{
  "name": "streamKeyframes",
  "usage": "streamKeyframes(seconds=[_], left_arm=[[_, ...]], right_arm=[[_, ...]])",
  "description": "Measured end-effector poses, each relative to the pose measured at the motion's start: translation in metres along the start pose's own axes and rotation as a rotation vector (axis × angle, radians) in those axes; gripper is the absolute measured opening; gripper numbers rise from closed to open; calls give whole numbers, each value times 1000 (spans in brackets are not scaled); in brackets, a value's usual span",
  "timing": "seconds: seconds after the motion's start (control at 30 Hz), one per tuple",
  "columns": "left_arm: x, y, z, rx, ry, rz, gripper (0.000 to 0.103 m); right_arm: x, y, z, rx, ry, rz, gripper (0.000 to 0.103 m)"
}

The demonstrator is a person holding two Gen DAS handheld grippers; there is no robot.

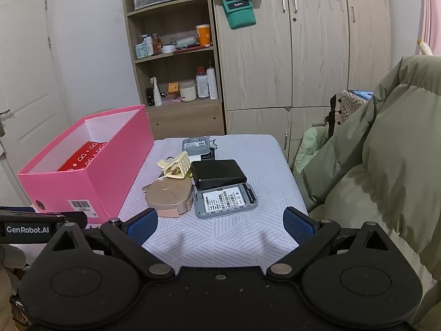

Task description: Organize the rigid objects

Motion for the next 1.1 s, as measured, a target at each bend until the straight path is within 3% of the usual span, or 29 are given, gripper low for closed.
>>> streamKeyframes(seconds=[1.1], left_arm=[[9, -1, 2, -30, -4, 34, 103]], right_arm=[[14, -2, 0, -6, 7, 18, 99]])
Point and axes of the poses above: each gripper's, at about its wrist camera, not at the fingertips, and x roughly the way its jaws point, y to its left, z to its top, the point moved 6 cm from there along x, roughly the way its jaws point, and after that the axes turned 11 degrees about x, right-handed, at the moved point
